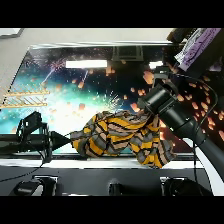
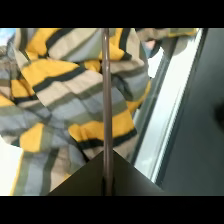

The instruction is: Fold the clothes and pants, and hang the long-sleeved shirts on hangers.

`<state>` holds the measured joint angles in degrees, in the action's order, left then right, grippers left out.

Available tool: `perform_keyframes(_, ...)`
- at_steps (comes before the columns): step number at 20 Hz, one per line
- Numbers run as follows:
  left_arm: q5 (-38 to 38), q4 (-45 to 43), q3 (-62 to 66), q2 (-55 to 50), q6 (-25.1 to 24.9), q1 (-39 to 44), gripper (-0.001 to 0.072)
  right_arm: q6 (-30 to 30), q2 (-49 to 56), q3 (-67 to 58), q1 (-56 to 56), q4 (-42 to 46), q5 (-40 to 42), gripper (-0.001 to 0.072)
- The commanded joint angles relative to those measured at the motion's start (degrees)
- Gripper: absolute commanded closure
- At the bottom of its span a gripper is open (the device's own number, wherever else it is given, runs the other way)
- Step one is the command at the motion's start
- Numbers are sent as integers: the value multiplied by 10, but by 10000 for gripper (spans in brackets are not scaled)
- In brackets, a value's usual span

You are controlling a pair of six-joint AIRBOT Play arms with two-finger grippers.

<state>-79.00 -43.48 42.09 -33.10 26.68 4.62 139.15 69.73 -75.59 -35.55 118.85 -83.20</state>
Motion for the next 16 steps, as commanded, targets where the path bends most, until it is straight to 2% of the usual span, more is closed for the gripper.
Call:
perform_keyframes(1, 38, 31, -1, -24, -17, 9, 689, -3, -16, -2, -1, -39, 9, 686)
perform_keyframes(4, 58, 43, -1, -61, -36, 41, 689, -3, -47, -2, -1, -47, 8, 686)
perform_keyframes(8, 113, 43, -1, -97, -38, 90, 689, -3, -84, -3, -1, -59, -7, 686)
perform_keyframes(13, 168, 43, 0, -143, -45, 141, 689, -18, -120, -13, -1, -77, -49, 686)
perform_keyframes(16, 200, 56, 0, -162, -67, 165, 689, -40, -123, -63, -1, -77, -83, 686)
